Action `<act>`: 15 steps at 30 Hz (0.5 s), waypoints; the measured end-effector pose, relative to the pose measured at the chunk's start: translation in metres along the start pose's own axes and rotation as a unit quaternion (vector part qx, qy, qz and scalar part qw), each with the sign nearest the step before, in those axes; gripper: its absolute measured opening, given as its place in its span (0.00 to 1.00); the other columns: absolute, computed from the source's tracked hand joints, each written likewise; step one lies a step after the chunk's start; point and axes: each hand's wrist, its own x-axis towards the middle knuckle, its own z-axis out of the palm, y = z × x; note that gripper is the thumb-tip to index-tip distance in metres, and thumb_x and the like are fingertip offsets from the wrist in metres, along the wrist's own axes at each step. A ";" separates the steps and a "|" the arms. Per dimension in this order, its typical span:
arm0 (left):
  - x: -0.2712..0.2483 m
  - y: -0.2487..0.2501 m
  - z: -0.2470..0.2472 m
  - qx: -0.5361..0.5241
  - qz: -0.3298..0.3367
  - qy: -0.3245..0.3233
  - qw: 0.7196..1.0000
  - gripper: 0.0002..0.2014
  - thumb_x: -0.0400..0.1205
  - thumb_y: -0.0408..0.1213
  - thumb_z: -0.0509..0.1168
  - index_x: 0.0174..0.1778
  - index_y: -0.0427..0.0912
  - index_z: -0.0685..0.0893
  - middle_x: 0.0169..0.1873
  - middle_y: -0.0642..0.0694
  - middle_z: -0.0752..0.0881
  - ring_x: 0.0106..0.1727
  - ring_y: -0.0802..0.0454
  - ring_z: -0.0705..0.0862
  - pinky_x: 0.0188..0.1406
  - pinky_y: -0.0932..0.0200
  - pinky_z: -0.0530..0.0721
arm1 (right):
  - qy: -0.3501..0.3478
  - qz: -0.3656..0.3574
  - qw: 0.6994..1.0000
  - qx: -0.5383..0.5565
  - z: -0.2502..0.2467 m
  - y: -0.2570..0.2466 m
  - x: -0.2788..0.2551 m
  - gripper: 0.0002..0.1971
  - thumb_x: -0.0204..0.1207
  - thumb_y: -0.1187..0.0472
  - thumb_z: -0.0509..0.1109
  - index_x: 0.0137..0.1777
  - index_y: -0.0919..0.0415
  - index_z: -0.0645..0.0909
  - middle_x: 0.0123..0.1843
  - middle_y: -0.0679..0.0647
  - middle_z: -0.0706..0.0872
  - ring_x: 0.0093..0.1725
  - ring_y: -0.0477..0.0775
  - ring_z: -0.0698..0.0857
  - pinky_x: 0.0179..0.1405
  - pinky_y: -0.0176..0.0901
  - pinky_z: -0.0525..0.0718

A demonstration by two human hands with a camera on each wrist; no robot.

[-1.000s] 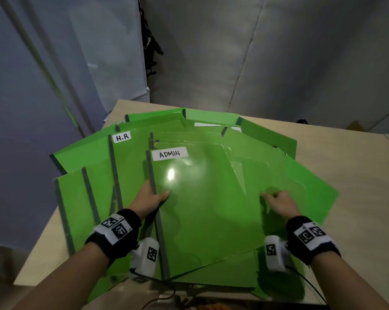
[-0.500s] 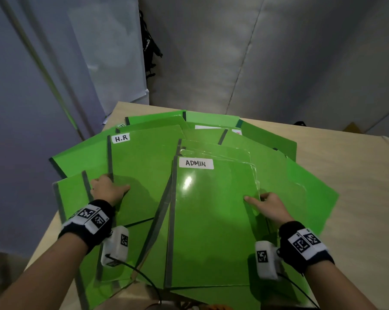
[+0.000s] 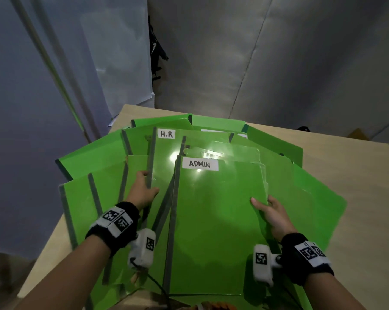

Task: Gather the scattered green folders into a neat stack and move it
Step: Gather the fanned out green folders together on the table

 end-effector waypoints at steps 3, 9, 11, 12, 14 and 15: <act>-0.001 -0.004 -0.010 0.014 0.010 -0.078 0.997 0.31 0.82 0.25 0.59 0.81 0.41 0.56 0.71 0.29 0.75 0.59 0.40 0.81 0.51 0.52 0.85 | 0.007 0.005 1.000 0.013 -0.001 -0.001 0.004 0.39 0.75 0.60 0.70 0.82 0.63 0.53 0.82 0.66 0.60 0.80 0.68 0.63 0.77 0.64 0.60; -0.023 -0.009 -0.007 0.040 0.018 -0.248 0.968 0.29 0.83 0.20 0.51 0.81 0.42 0.59 0.60 0.39 0.82 0.55 0.43 0.84 0.52 0.59 0.87 | -0.013 0.015 0.999 0.030 0.006 -0.014 0.011 0.41 0.75 0.56 0.69 0.82 0.61 0.50 0.83 0.63 0.58 0.81 0.65 0.59 0.78 0.65 0.55; -0.020 -0.011 -0.005 0.062 0.023 -0.250 0.966 0.25 0.83 0.20 0.49 0.76 0.39 0.67 0.57 0.41 0.82 0.43 0.52 0.81 0.41 0.61 0.86 | -0.034 0.014 0.999 0.011 0.009 -0.017 0.011 0.43 0.75 0.56 0.70 0.83 0.61 0.48 0.84 0.63 0.56 0.82 0.65 0.58 0.79 0.64 0.55; -0.015 -0.011 -0.006 0.074 0.027 -0.234 0.969 0.22 0.84 0.22 0.49 0.74 0.37 0.71 0.57 0.42 0.81 0.39 0.54 0.78 0.35 0.66 0.84 | -0.042 0.013 0.999 0.003 0.010 -0.016 0.011 0.44 0.74 0.57 0.71 0.83 0.61 0.47 0.84 0.63 0.55 0.82 0.65 0.58 0.79 0.64 0.55; -0.006 -0.011 -0.012 0.118 0.044 -0.152 0.980 0.19 0.85 0.28 0.51 0.71 0.37 0.75 0.58 0.44 0.78 0.34 0.57 0.74 0.29 0.71 0.78 | -0.049 0.014 0.999 -0.004 0.012 -0.013 0.010 0.45 0.73 0.60 0.72 0.83 0.62 0.46 0.84 0.65 0.55 0.81 0.66 0.60 0.79 0.63 0.57; -0.001 -0.011 -0.016 0.142 0.046 -0.095 0.984 0.19 0.86 0.33 0.53 0.72 0.39 0.75 0.63 0.44 0.76 0.36 0.55 0.76 0.33 0.69 0.81 | -0.048 0.014 0.999 -0.005 0.013 -0.012 0.011 0.46 0.72 0.61 0.72 0.83 0.62 0.46 0.84 0.66 0.56 0.81 0.66 0.60 0.79 0.63 0.58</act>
